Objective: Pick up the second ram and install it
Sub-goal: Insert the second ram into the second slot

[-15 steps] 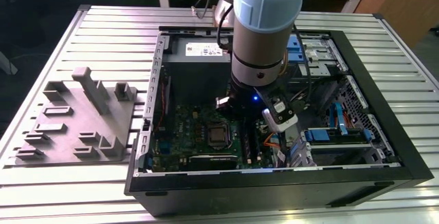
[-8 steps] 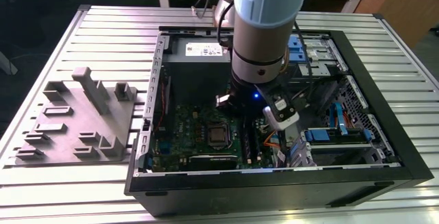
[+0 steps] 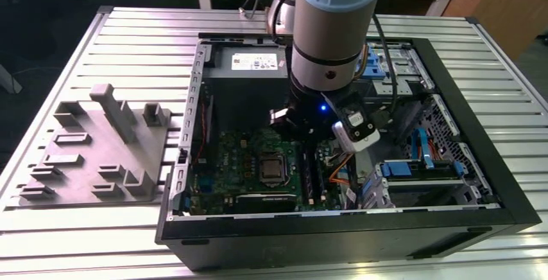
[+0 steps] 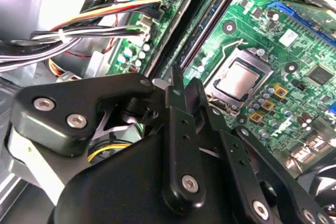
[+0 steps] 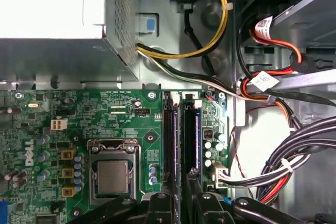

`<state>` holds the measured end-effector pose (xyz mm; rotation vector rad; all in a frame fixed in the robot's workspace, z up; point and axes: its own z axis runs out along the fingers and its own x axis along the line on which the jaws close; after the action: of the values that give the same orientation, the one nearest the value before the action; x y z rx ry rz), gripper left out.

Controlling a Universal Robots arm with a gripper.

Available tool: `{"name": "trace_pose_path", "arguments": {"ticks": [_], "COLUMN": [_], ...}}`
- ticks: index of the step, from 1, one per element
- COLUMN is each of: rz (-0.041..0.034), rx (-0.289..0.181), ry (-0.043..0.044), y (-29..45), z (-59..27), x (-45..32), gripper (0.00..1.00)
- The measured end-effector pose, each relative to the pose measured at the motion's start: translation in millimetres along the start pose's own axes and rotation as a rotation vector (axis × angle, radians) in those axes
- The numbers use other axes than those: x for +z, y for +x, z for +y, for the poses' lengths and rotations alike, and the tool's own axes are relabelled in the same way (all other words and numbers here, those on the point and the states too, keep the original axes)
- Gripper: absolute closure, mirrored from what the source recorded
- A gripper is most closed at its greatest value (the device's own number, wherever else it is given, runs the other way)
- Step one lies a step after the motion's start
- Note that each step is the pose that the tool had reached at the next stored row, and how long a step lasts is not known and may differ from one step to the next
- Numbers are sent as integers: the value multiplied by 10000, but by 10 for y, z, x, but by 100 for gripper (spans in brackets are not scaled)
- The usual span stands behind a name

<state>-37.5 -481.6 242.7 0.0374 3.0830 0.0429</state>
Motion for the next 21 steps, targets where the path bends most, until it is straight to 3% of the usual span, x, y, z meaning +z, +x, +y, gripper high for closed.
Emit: {"name": "trace_pose_path", "arguments": {"ticks": [5, 9, 21], "rz": [1, 1, 0], "rx": [0, 0, 107], "ry": [1, 0, 5], "y": [0, 0, -22], "z": [0, 0, 0], "x": [-1, -1, 0], "gripper": [75, 89, 90]}}
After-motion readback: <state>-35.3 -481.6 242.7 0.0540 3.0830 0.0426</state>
